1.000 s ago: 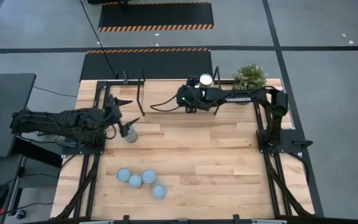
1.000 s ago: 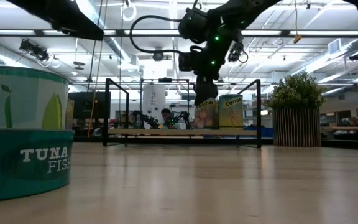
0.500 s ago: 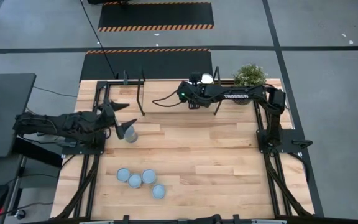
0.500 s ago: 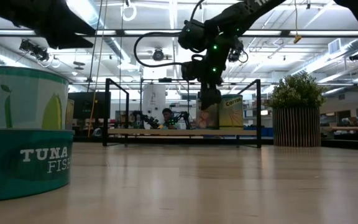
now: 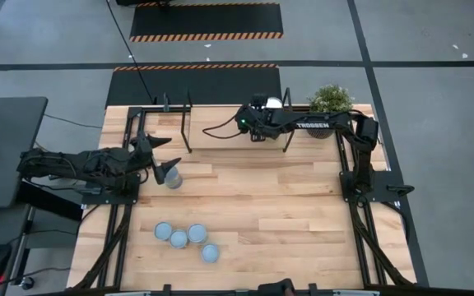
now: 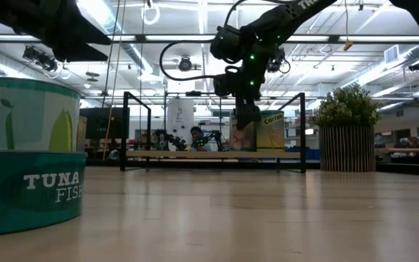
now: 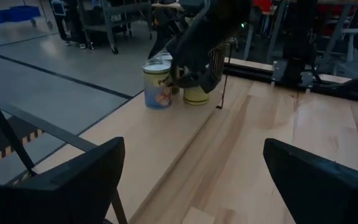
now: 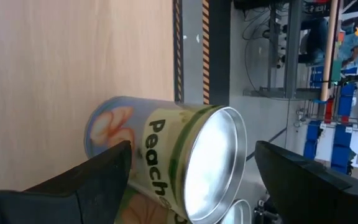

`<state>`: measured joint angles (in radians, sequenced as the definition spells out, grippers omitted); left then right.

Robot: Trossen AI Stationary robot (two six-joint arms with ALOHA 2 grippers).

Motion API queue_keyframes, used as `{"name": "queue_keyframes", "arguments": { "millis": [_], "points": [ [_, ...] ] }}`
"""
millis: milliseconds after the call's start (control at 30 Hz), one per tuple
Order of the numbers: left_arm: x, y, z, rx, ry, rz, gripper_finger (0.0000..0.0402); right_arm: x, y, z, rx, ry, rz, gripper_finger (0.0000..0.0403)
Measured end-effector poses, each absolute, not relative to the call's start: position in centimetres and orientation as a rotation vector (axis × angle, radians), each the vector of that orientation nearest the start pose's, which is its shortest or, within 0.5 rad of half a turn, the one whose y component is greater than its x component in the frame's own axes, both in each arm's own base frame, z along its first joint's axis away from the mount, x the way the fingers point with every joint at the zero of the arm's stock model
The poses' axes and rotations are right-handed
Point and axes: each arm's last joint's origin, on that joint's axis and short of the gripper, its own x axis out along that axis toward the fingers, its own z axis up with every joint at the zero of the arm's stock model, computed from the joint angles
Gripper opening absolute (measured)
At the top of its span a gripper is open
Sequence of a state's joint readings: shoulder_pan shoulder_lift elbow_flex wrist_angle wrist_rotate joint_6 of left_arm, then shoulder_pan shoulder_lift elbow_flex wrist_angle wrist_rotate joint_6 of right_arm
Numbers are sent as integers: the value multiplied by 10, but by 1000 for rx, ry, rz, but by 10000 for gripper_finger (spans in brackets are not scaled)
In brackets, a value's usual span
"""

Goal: Pick and place cans onto a shelf
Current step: Put the canned peaches on the shelf

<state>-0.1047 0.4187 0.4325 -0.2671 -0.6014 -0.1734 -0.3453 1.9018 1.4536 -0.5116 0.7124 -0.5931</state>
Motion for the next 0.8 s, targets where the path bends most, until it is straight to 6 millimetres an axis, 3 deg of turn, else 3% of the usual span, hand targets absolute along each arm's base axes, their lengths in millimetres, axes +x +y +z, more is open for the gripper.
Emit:
{"name": "queue_keyframes", "arguments": {
  "millis": [800],
  "points": [
    [112,5,250,-90,205,515,389,375,-161,230,-718,1240,-650,348]
  ]
}}
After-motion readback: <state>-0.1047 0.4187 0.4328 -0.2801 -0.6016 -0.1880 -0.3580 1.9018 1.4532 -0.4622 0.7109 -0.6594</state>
